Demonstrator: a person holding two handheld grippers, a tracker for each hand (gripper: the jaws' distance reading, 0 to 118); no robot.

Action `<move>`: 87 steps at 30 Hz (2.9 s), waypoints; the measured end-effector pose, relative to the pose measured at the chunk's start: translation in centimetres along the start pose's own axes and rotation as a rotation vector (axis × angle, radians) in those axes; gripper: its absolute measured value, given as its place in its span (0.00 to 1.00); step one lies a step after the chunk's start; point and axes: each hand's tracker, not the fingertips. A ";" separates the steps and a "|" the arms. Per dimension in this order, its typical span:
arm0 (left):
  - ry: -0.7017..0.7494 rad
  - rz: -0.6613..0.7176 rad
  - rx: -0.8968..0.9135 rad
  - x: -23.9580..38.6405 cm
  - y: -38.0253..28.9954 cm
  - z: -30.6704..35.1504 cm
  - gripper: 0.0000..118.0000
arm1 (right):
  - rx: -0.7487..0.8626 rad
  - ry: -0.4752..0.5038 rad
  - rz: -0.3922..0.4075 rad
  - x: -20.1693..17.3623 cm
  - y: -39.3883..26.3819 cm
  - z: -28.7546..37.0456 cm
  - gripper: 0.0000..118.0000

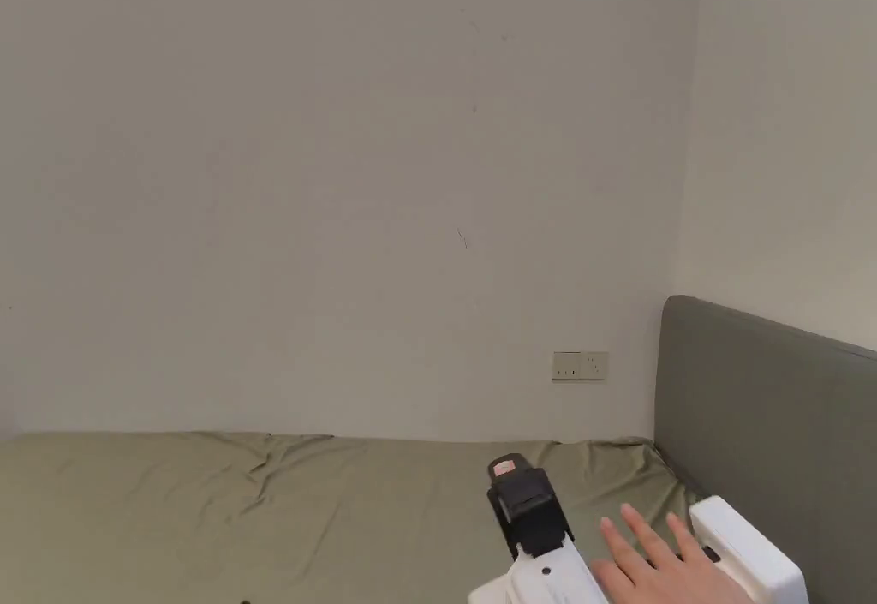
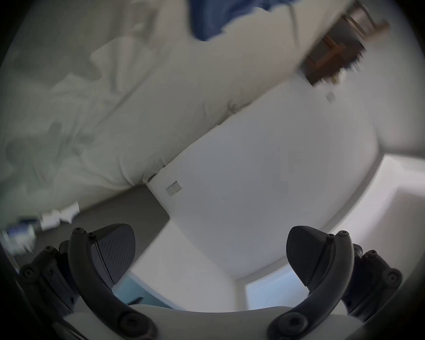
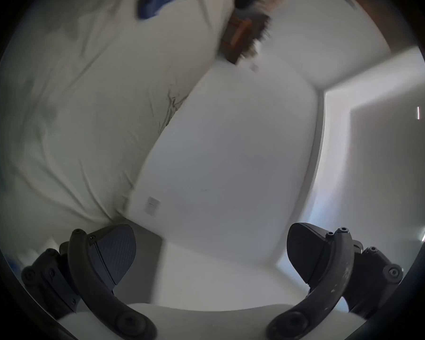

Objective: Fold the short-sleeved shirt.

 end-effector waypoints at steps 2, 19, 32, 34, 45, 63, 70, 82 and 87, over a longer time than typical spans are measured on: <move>-0.058 -0.185 -0.049 3.7 -2.8 -0.7 1.00 | -0.047 0.140 -0.526 3.3 -1.0 -0.4 1.00; -0.044 -2.270 0.022 11.8 -16.4 0.4 1.00 | -0.241 -0.056 -1.808 4.8 -12.1 -0.2 1.00; -0.040 -2.348 0.093 12.3 -16.5 0.3 1.00 | -0.243 -0.011 -1.801 4.9 -11.5 -0.5 1.00; -0.048 -2.339 0.093 12.4 -16.4 0.4 1.00 | -0.252 -0.007 -1.806 4.6 -11.7 -0.6 1.00; -0.075 -2.245 -0.029 12.6 -15.4 0.4 1.00 | -0.221 -0.004 -1.832 5.2 -12.2 0.2 1.00; -0.034 -2.305 -0.017 11.4 -15.0 0.4 0.00 | -0.337 0.047 -1.870 2.3 -12.9 0.5 0.01; 0.027 -2.327 0.199 15.9 -11.4 4.0 0.00 | -0.222 0.116 -1.926 3.7 -9.6 -1.7 0.01; 0.291 -2.227 0.832 26.7 -0.5 21.1 0.00 | 0.245 0.496 -1.863 9.2 11.0 -6.4 0.01; 0.451 -2.197 1.100 28.6 2.3 29.3 0.00 | 0.425 0.634 -1.816 11.0 20.0 -4.9 0.01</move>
